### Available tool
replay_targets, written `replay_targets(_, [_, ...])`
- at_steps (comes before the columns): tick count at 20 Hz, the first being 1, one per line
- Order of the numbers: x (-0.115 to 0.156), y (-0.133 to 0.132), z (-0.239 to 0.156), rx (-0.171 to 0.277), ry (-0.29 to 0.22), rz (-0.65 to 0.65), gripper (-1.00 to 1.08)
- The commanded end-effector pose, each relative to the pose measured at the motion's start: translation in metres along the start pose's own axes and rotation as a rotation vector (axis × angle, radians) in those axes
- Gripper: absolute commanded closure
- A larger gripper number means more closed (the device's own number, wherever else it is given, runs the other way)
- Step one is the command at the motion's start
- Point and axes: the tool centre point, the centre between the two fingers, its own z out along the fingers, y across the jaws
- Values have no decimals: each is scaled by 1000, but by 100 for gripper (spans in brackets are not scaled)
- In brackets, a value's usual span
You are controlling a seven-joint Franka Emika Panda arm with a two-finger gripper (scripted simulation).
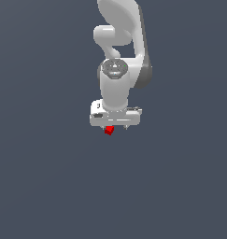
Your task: Pick up the red cube and move it to a goal position.
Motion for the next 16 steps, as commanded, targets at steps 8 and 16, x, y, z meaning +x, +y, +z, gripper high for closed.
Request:
replay_targets(8, [-5, 4, 10, -1, 3, 34, -92])
replay_targets(16, [-26, 15, 47, -2, 13, 155, -92])
